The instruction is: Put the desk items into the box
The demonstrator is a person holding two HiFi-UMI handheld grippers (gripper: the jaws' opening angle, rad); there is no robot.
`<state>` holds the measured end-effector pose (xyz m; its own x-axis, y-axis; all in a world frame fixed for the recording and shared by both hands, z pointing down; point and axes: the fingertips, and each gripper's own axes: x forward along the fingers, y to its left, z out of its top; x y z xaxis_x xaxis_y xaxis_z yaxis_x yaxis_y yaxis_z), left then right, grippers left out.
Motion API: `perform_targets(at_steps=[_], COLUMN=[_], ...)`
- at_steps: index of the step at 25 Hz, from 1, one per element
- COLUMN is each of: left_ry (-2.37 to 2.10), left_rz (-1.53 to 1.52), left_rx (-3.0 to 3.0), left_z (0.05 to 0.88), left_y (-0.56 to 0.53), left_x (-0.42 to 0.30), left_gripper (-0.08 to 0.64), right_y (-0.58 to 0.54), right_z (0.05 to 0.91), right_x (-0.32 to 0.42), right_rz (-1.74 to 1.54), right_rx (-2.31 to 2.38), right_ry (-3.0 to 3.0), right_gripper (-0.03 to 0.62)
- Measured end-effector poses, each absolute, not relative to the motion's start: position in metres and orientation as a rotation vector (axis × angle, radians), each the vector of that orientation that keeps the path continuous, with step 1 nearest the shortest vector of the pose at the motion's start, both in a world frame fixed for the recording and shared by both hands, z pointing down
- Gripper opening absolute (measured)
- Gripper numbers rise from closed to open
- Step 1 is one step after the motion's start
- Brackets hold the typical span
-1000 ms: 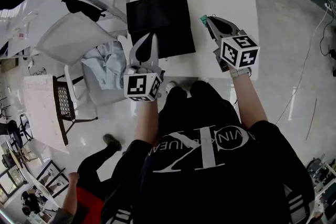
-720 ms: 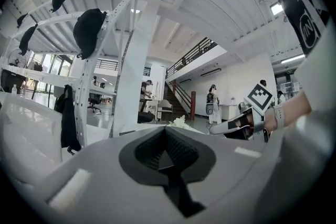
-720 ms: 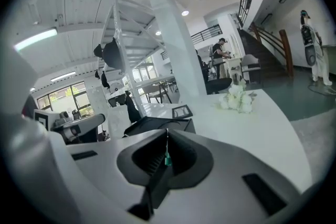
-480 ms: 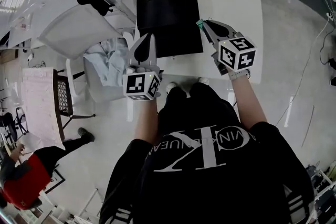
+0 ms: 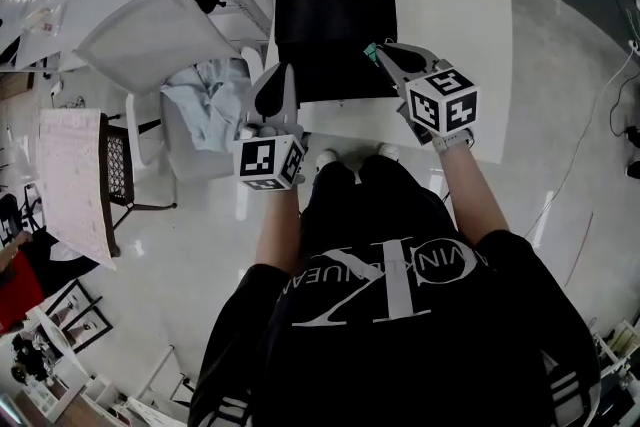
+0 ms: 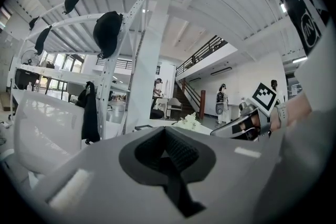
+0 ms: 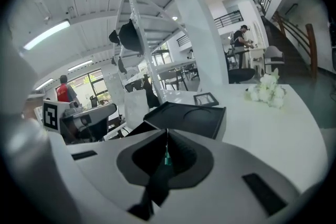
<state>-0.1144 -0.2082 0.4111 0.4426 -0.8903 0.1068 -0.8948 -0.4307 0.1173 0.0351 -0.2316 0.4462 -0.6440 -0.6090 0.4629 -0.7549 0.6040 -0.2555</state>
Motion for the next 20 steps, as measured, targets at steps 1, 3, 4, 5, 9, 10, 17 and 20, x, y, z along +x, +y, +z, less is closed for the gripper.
perform_targets(at_steps=[1, 3, 4, 5, 9, 10, 17, 20], left_ry=[-1.584, -1.594, -1.598, -1.602, -1.617, -1.62, -1.64, -1.649], left_rz=[0.045, 0.05, 0.052, 0.054, 0.056, 0.055, 0.054, 0.054], left_rx=[2.525, 2.509, 2.501, 2.493, 2.462, 2.454, 2.412, 2.396], left_z=[0.413, 0.417, 0.419, 0.42, 0.428, 0.429, 0.439, 0.442], left_y=[-0.208, -0.206, -0.204, -0.203, -0.2, -0.199, -0.193, -0.191], left_x=[-0.116, -0.121, -0.123, -0.124, -0.133, -0.135, -0.146, -0.15], left_gripper=[-0.005, -0.005, -0.005, -0.005, -0.005, -0.005, -0.005, -0.005], right_y=[-0.231, -0.228, -0.227, -0.225, -0.218, -0.216, -0.203, -0.2], right_z=[0.449, 0.455, 0.458, 0.461, 0.477, 0.481, 0.502, 0.506], right_x=[0.031, 0.023, 0.019, 0.015, 0.001, -0.002, -0.022, -0.028], right_rz=[0.618, 0.61, 0.606, 0.601, 0.574, 0.566, 0.507, 0.473], right_rx=[1.08, 1.03, 1.005, 0.98, 0.881, 0.854, 0.7, 0.654], right_ry=[-2.5, -2.489, -2.482, -2.473, -2.424, -2.41, -2.339, -2.311], right_gripper=[0.02, 0.02, 0.02, 0.02, 0.02, 0.02, 0.02, 0.02])
